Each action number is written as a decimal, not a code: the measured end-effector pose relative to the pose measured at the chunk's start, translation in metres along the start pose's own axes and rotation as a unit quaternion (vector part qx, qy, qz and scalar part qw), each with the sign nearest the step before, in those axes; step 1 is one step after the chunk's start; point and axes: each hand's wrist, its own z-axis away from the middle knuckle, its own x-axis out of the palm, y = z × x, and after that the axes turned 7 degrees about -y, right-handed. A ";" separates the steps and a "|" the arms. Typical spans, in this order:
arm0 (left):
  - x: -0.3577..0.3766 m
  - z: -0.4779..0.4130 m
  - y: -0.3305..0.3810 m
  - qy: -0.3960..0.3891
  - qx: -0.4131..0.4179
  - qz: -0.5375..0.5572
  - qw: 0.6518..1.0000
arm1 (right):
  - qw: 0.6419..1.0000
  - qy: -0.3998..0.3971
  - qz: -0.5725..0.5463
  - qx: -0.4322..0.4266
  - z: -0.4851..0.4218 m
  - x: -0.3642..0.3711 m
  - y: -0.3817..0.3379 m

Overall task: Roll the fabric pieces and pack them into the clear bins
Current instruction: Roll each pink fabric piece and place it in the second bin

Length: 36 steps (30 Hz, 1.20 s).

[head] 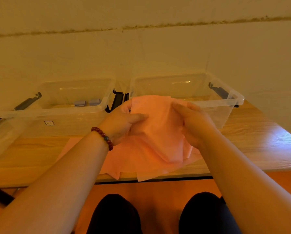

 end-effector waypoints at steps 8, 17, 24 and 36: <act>-0.004 -0.011 0.010 0.114 0.004 0.005 0.993 | 0.999 -0.041 -0.005 -0.022 -0.022 0.001 -0.021; 0.002 -0.014 -0.014 0.203 0.020 -0.154 0.967 | 0.947 0.100 0.296 -0.071 -0.019 -0.003 -0.009; -0.001 -0.012 -0.023 0.207 0.005 -0.083 0.975 | 0.975 0.096 0.161 -0.116 -0.003 -0.007 0.018; -0.004 -0.002 -0.015 0.125 0.022 -0.029 0.991 | 0.993 0.050 0.084 -0.065 0.013 -0.002 0.020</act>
